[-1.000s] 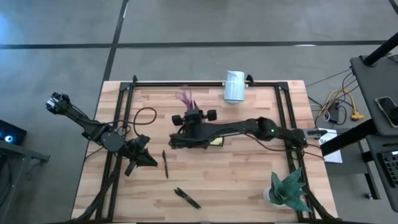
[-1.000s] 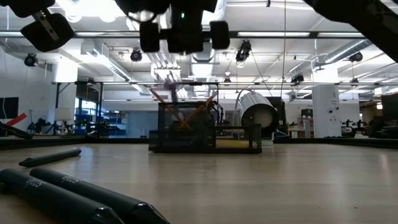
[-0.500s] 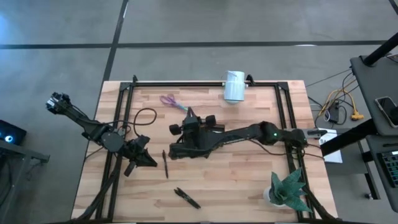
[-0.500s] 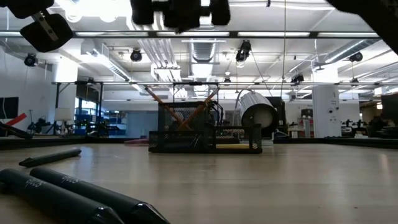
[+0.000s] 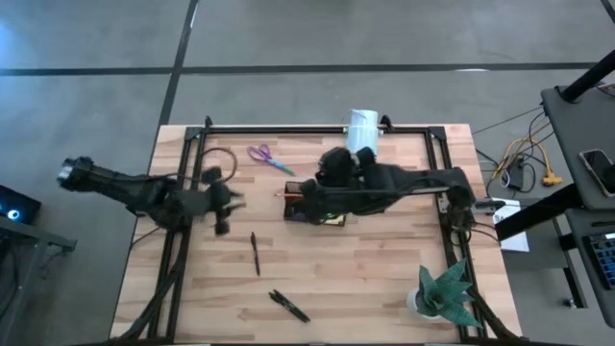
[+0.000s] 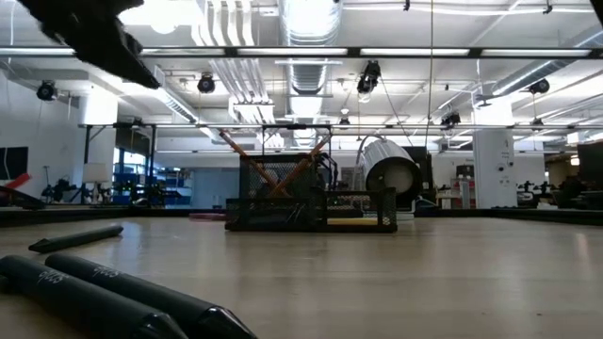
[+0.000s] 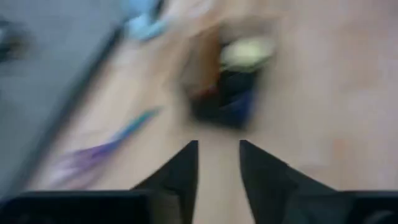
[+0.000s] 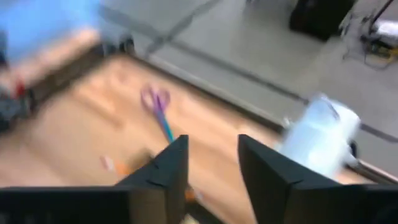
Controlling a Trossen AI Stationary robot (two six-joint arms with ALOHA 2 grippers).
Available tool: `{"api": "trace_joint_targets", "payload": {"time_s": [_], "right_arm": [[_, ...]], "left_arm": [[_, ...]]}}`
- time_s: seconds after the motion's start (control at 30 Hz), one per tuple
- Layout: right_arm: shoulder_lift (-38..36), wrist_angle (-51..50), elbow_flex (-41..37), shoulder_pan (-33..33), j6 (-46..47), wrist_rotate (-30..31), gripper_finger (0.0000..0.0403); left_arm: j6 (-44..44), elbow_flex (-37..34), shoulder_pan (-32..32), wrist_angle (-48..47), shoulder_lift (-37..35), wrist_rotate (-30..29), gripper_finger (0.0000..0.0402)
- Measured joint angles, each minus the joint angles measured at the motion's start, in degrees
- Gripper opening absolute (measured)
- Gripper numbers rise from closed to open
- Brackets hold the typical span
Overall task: Pick and place office supplies into organizer
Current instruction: Put the purple scissors into the black desk organizer
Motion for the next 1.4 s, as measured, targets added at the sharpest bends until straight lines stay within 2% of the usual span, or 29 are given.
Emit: {"api": "trace_joint_targets", "payload": {"time_s": [0.1,0.17,0.27,0.37,0.47,0.53,0.57,0.67,0.7,0.77,0.83,0.9,1.4], "right_arm": [[-1.17,-5.70,-0.21,1.04,-0.47,-6.52,0.0168],[-2.14,-5.14,-1.51,1.67,-4.99,-10.45,0.0190],[-2.81,-5.53,-2.23,2.05,-7.94,-11.57,0.0211],[-4.47,-5.32,-3.79,2.29,-10.91,-12.28,0.0220],[-5.10,-5.21,-5.02,2.35,-6.84,-12.12,0.0220],[-5.58,-5.21,-5.78,1.46,-3.98,-11.93,0.0220],[-5.82,-5.20,-5.90,0.92,-3.17,-11.79,0.0220],[-6.34,-5.38,-7.02,-0.30,-4.48,-11.66,0.0220],[-6.34,-5.33,-7.42,-0.66,-4.96,-11.75,0.0219],[-6.24,-5.35,-7.92,-1.63,-5.69,-12.90,0.0219],[-6.23,-5.33,-8.00,-2.65,-6.70,-13.49,0.0219],[-6.37,-5.34,-8.00,-3.38,-7.69,-13.47,0.0219],[-6.38,-5.34,-8.00,-3.97,-9.99,-13.84,0.0219]], "left_arm": [[15.45,2.32,11.74,-1.71,5.72,1.14,0.0142],[24.10,4.30,21.35,-1.39,11.32,8.56,0.0155],[32.12,7.88,36.81,-2.35,21.81,22.82,0.0155],[33.60,13.87,50.01,-2.75,32.20,29.29,0.0142],[24.86,22.21,60.09,-5.76,41.08,31.90,0.0128],[20.08,27.98,63.88,-6.41,46.12,34.35,0.0121],[22.11,30.15,64.72,-7.31,47.99,36.84,0.0118],[42.29,32.74,62.95,-9.01,50.67,40.61,0.0112],[48.98,32.84,62.45,-8.54,51.10,40.47,0.0111],[58.19,32.49,62.00,-8.57,52.55,35.89,0.0111],[62.06,32.43,62.05,-6.58,55.00,30.65,0.0111],[64.25,32.21,62.29,-7.83,57.08,28.44,0.0111],[71.74,32.29,61.77,-5.96,65.13,29.23,0.0111]]}}
